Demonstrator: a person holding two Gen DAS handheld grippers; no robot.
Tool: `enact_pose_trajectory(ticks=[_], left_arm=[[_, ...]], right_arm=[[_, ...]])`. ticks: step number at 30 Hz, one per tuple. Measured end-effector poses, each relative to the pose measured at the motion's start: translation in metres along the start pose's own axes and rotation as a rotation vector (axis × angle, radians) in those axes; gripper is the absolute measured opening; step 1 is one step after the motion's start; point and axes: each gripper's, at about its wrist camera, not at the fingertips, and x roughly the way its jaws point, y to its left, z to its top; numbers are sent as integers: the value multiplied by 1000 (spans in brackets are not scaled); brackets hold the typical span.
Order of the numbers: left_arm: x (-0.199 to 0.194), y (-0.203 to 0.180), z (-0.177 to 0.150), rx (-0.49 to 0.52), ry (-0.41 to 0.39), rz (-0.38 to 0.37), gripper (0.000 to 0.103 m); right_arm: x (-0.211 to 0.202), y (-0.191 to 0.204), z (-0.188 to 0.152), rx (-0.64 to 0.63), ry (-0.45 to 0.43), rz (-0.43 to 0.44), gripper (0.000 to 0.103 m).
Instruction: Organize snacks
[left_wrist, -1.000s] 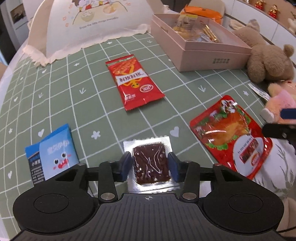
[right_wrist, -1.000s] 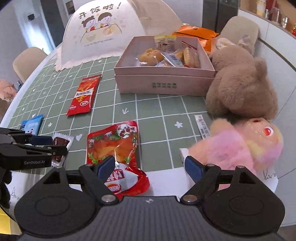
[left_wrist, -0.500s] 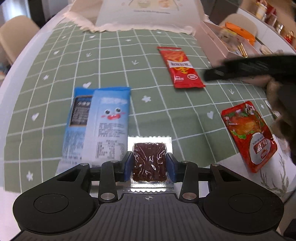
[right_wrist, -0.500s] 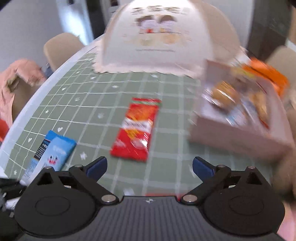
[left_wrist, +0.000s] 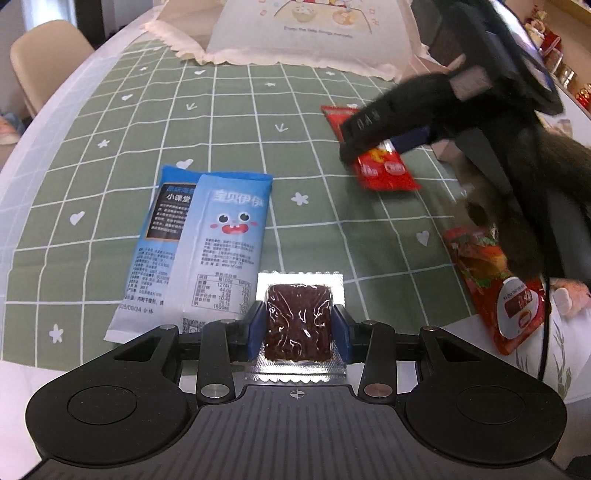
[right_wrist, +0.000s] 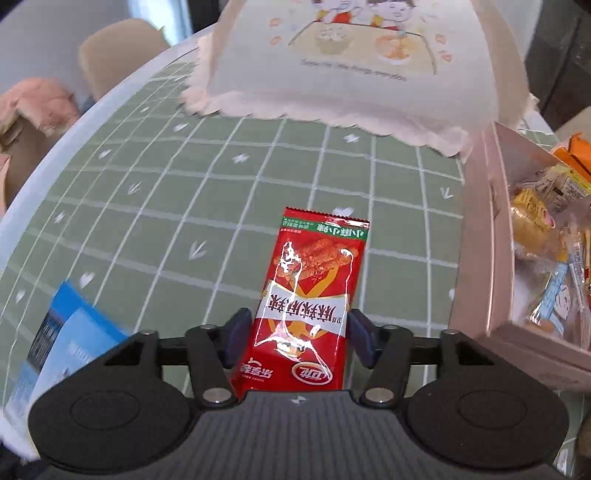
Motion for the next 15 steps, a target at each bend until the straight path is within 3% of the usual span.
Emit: enact_pose_trajectory(ticks=[7, 15], left_arm=[[-1, 2, 1, 1, 8, -3, 44], [-1, 9, 0, 19, 0, -43, 43]], right_arm=[[-34, 7, -59, -43, 55, 87, 55], [-52, 3, -90, -55, 57, 70, 60]])
